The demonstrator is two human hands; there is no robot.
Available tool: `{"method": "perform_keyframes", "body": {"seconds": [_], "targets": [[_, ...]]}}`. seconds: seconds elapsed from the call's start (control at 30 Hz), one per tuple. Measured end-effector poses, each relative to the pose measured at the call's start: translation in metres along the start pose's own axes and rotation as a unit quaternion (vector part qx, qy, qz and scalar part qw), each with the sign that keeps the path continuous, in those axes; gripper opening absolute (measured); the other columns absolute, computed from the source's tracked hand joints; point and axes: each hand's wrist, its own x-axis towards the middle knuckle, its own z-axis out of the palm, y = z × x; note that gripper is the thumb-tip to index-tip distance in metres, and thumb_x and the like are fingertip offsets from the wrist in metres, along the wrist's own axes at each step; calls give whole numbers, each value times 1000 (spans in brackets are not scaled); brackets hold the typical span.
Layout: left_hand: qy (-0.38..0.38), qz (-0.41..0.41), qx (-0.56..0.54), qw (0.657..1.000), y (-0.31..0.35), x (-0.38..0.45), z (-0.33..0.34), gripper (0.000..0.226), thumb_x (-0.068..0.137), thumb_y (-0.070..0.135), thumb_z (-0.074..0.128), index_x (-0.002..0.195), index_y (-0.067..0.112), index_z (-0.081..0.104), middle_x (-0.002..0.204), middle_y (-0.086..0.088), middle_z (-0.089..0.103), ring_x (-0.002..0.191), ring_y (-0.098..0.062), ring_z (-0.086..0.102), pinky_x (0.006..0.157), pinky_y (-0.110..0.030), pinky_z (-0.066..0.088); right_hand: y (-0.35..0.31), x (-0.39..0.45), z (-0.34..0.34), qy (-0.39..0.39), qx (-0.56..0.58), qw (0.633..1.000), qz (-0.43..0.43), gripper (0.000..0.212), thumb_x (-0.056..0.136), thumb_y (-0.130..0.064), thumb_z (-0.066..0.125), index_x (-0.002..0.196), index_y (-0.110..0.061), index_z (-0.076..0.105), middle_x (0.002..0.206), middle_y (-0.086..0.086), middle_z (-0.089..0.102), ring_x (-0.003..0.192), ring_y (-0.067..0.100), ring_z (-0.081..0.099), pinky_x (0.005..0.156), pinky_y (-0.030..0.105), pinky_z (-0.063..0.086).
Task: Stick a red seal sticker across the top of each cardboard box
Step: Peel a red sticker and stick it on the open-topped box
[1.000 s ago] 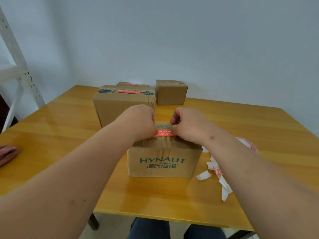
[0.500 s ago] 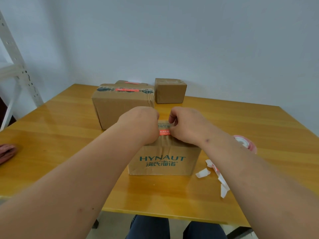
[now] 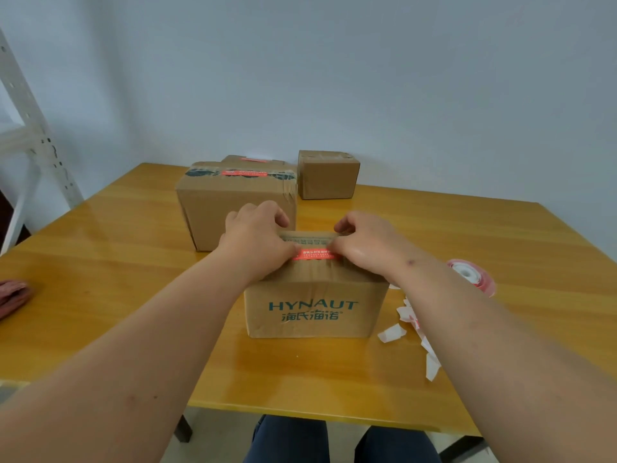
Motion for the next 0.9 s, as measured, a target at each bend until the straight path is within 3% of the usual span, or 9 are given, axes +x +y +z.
{"method": "perform_keyframes", "body": {"seconds": [0.07, 0.17, 0.2, 0.3, 0.37, 0.5, 0.67, 0.83, 0.9], "targets": [[-5, -3, -30, 1000, -1, 0, -1, 34, 82, 34, 71, 109, 30, 51, 115, -1, 51, 112, -24, 43, 93, -38, 39, 2, -1, -4, -14, 34, 999, 0, 36, 87, -29, 60, 122, -24, 56, 120, -3, 59, 101, 14, 55, 86, 31, 47], [-6, 1, 49, 999, 4, -1, 2, 51, 75, 60, 69, 110, 32, 46, 111, 2, 47, 110, -22, 40, 97, -43, 40, -1, -6, -3, -43, 21, 999, -6, 52, 80, -47, 67, 124, -25, 52, 115, -6, 56, 102, 15, 55, 79, 30, 45], [-9, -2, 49, 999, 5, -2, 2, 53, 72, 60, 71, 110, 32, 45, 111, 2, 45, 110, -22, 40, 99, -44, 40, -2, -7, -3, -49, 19, 999, -6, 56, 79, -48, 69, 126, -25, 51, 113, -6, 55, 102, 15, 55, 79, 30, 44], [-40, -21, -57, 997, 0, -2, -5, 49, 75, 29, 79, 114, 31, 49, 115, 2, 48, 112, -23, 43, 100, -47, 42, 2, -7, -6, -62, 68, 996, -11, 50, 81, -32, 69, 128, -26, 51, 107, -9, 55, 92, 9, 56, 85, 31, 49], [-50, -24, -95, 994, -3, -3, -7, 50, 74, 23, 78, 115, 31, 50, 114, 2, 49, 111, -23, 46, 99, -47, 45, 5, -7, -7, -62, 102, 993, -10, 45, 82, -26, 66, 125, -27, 53, 111, -6, 58, 91, 9, 57, 89, 35, 51], [-19, -15, 18, 1000, 5, -5, 1, 61, 69, 59, 74, 116, 32, 47, 112, 4, 44, 111, -21, 40, 98, -42, 41, 3, -6, 0, -57, 85, 995, 3, 50, 77, -43, 71, 121, -28, 53, 112, -6, 58, 96, 14, 58, 82, 33, 49], [-28, -29, -142, 989, -4, -5, -4, 47, 80, 11, 73, 116, 32, 52, 114, 2, 49, 111, -22, 47, 97, -44, 47, 13, -4, -6, -53, 176, 983, 23, 34, 87, -11, 58, 118, -27, 58, 117, -1, 61, 103, 18, 59, 94, 39, 51], [-12, -15, -145, 989, -9, -5, 0, 49, 85, 4, 66, 123, 33, 54, 112, 5, 47, 113, -21, 46, 99, -47, 45, 14, -3, -2, -31, 127, 991, 5, 30, 92, -27, 58, 122, -25, 57, 115, -4, 61, 102, 16, 58, 89, 35, 50], [-1, -1, -132, 991, -9, -5, 2, 42, 88, 12, 63, 123, 33, 54, 111, 5, 48, 113, -21, 46, 101, -47, 43, 12, -4, -2, -48, 153, 987, 10, 32, 90, -28, 60, 121, -25, 58, 112, -3, 62, 99, 17, 61, 88, 37, 52]]}}
